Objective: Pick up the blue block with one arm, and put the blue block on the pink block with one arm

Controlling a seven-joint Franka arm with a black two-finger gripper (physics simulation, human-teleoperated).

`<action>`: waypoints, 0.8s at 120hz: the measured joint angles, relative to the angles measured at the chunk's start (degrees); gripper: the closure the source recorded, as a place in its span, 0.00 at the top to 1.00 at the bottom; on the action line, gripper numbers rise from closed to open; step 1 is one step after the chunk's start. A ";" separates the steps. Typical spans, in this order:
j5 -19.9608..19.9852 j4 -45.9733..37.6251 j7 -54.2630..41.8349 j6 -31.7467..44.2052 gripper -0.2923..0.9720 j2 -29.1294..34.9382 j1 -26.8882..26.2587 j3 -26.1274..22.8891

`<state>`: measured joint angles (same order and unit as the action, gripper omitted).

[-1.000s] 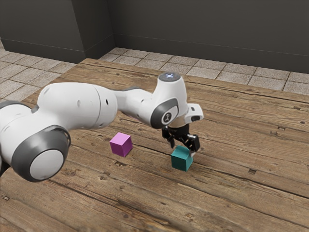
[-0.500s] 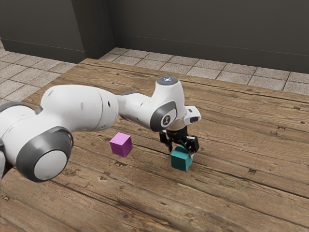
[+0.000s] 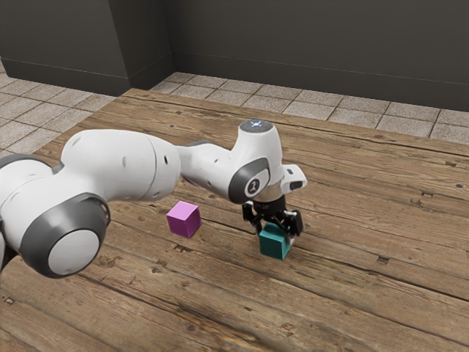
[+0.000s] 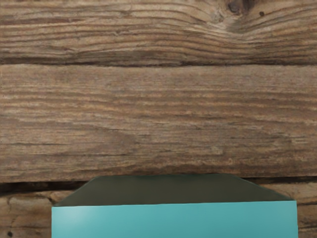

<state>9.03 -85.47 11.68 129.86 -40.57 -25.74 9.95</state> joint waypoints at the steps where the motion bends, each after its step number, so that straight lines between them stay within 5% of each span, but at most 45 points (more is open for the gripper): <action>1: -0.02 -0.01 -0.04 0.00 0.75 0.00 -0.01 0.01; 62: -0.23 0.02 -2.00 0.19 0.75 -0.42 -0.28 0.06; 96: -0.42 0.02 -2.37 0.24 0.52 -0.36 -0.30 0.09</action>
<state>8.61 -85.45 9.32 130.11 -40.92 -26.04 10.04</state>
